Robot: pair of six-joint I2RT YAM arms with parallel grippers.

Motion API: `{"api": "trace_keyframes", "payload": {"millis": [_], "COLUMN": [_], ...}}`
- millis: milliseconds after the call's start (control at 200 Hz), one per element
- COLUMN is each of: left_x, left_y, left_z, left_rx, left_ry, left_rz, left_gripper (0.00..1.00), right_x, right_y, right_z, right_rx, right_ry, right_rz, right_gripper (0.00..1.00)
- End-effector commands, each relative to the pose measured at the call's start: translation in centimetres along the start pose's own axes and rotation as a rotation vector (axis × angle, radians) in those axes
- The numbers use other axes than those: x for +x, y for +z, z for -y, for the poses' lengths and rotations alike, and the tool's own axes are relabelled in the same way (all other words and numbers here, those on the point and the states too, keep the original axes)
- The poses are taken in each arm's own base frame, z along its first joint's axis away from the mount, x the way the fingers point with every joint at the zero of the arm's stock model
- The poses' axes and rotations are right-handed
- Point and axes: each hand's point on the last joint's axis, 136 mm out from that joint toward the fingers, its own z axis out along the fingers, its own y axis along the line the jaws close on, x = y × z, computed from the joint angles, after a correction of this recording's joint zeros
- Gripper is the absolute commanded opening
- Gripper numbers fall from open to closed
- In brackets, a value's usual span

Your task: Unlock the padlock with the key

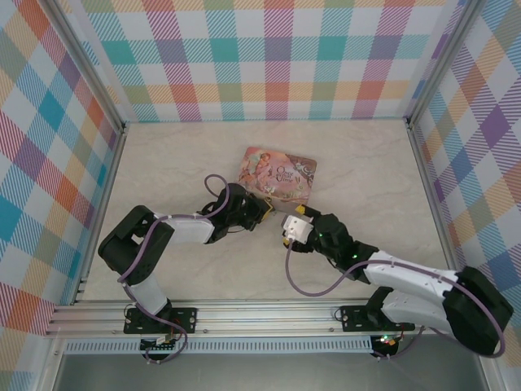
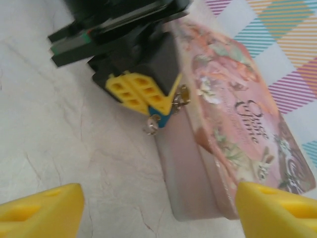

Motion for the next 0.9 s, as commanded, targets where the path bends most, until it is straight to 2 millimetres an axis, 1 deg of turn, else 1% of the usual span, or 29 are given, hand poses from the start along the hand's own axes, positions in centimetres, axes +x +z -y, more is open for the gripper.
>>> {"api": "trace_keyframes", "payload": {"millis": [0, 160, 180, 205, 305, 390, 455, 590, 675, 805, 895], "left_x": [0.4, 0.5, 0.5, 0.5, 0.5, 0.6, 0.6, 0.6, 0.6, 0.6, 0.7], "left_y": [-0.9, -0.9, -0.9, -0.9, -0.9, -0.9, -0.9, -0.9, -0.9, -0.9, -0.9], "left_z": [3.7, 4.1, 4.1, 4.2, 4.1, 4.2, 4.1, 4.1, 4.1, 4.0, 4.0], "left_rx": [0.083, 0.091, 0.091, 0.091, 0.09, 0.092, 0.091, 0.092, 0.092, 0.093, 0.091], "left_ry": [0.02, 0.013, 0.012, 0.012, 0.01, 0.009, 0.007, 0.006, 0.006, 0.003, 0.0], "left_rz": [-0.021, -0.03, -0.032, -0.032, -0.035, -0.035, -0.035, -0.036, -0.038, -0.038, -0.042], "left_gripper": [0.0, 0.0, 0.0, 0.0, 0.0, 0.0, 0.0, 0.0, 0.0, 0.0, 0.0], "right_x": [-1.3, -1.9, -1.8, -2.4, -2.7, -3.0, -3.0, -2.6, -2.5, -2.1, -1.8], "right_y": [1.1, 3.0, 3.2, 3.5, 4.5, 5.1, 5.5, 6.6, 6.8, 7.3, 7.6], "right_z": [0.7, 0.4, 0.2, 0.5, 0.6, 1.0, 1.3, 0.9, 1.2, 1.3, 1.2], "right_rx": [0.069, 0.083, 0.078, 0.092, 0.108, 0.148, 0.171, 0.159, 0.184, 0.188, 0.191], "right_ry": [-0.026, 0.021, 0.023, 0.031, 0.046, 0.065, 0.079, 0.075, 0.081, 0.086, 0.088], "right_rz": [0.033, 0.071, 0.065, 0.088, 0.113, 0.142, 0.154, 0.138, 0.142, 0.131, 0.121], "right_gripper": [0.71, 0.61, 0.59, 0.58, 0.55, 0.54, 0.54, 0.51, 0.51, 0.47, 0.44]}}
